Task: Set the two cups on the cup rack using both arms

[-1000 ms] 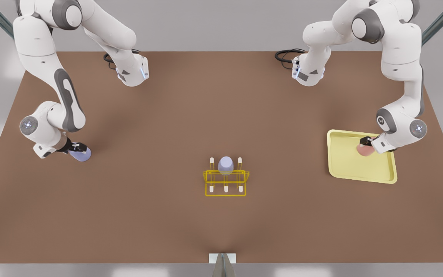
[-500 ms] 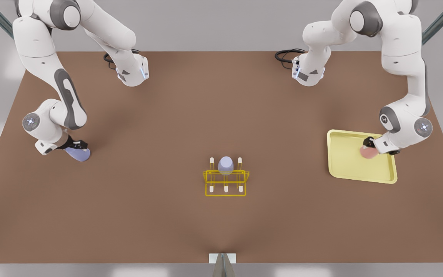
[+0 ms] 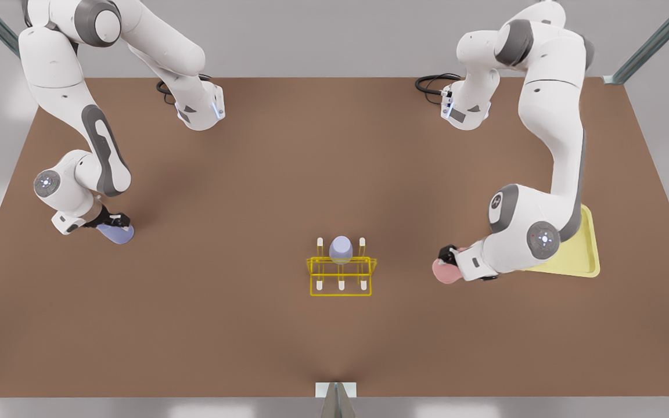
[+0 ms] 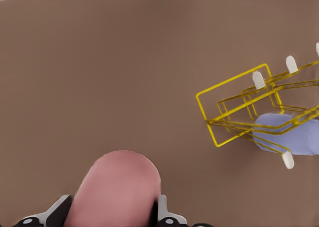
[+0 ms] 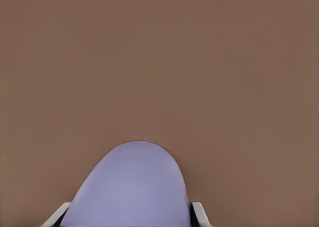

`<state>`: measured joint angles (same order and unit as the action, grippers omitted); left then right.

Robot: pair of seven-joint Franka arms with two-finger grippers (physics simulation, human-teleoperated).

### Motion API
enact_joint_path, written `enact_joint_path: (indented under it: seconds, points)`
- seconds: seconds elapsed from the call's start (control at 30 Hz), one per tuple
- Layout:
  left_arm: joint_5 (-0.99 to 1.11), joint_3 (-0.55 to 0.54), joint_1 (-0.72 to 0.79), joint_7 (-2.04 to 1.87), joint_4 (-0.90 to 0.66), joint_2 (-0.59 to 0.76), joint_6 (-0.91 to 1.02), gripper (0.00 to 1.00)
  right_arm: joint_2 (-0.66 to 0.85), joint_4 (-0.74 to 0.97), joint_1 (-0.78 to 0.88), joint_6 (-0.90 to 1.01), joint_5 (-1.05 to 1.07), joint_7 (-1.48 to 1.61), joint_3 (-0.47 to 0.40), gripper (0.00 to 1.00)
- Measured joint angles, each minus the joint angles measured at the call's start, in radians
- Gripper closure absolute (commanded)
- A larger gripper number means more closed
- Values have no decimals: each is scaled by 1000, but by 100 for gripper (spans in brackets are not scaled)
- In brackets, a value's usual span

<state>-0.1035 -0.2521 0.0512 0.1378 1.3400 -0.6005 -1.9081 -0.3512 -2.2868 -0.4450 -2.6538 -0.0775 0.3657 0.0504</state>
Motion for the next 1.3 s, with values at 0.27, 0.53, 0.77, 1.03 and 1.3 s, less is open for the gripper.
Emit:
enact_joint_path:
  seconds: [0.27, 0.53, 0.77, 1.03, 1.3]
  points:
    - [-66, -60, 77, -445, -303, -224, -32, 19, -14, 10, 1, -3, -1, 9, 2, 17]
    - [-90, -60, 166, -758, -337, -276, -121, 17, -17, 21, 5, 2, 0, 14, 12, 18]
    - [-94, -62, 189, -936, -328, -309, -159, 9, -16, 39, 8, 10, 1, 18, 37, 18]
    - [-63, -47, 162, -1067, -357, -289, -143, 0, -8, 73, 5, 35, 17, 20, 141, 18]
    - [173, 65, -58, -858, 10, 243, 250, 0, -10, 140, 9, 76, 187, 21, 357, 18]
